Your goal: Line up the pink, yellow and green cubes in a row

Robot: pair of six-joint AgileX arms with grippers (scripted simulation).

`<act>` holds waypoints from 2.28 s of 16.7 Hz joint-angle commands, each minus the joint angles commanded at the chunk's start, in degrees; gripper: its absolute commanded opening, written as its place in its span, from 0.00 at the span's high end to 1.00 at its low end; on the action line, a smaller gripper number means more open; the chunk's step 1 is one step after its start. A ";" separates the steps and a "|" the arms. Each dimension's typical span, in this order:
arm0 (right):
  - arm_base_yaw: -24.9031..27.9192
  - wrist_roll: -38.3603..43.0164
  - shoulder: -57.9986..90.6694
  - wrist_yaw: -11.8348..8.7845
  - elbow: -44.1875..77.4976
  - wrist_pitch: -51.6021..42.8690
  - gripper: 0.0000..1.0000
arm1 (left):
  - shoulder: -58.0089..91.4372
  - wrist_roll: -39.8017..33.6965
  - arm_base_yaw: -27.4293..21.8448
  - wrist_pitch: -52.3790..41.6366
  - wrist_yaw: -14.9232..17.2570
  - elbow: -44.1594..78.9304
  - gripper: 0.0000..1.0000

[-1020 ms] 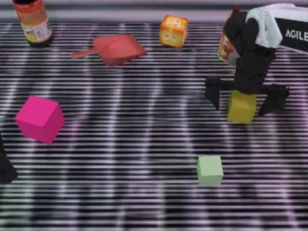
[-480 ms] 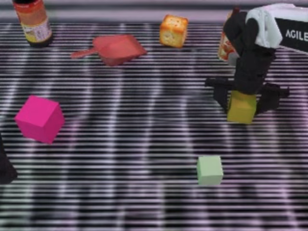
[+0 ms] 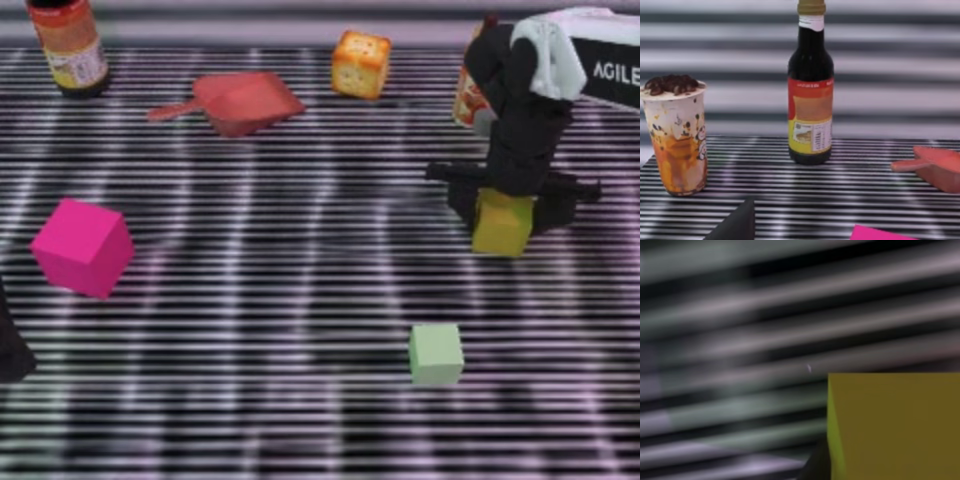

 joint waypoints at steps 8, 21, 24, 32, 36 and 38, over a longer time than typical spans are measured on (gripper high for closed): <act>-0.08 -0.27 -1.37 0.46 1.03 -1.42 1.00 | 0.00 0.00 0.00 0.00 0.00 0.00 0.00; 0.84 0.33 -5.18 0.41 8.95 -13.40 1.00 | 0.00 0.00 0.00 0.00 0.00 0.00 0.00; 6.41 3.69 -8.62 0.49 4.29 -12.13 1.00 | 0.00 0.00 0.00 0.00 0.00 0.00 0.00; 27.19 16.37 -21.71 0.77 -13.65 -7.33 1.00 | 0.00 0.00 0.00 0.00 0.00 0.00 0.00; 28.42 17.28 -22.74 0.81 -14.87 -6.93 1.00 | 0.00 0.00 0.00 0.00 0.00 0.00 0.00; 28.25 17.27 -22.44 0.73 -14.89 -6.86 1.00 | 0.00 0.00 0.00 0.00 0.00 0.00 0.00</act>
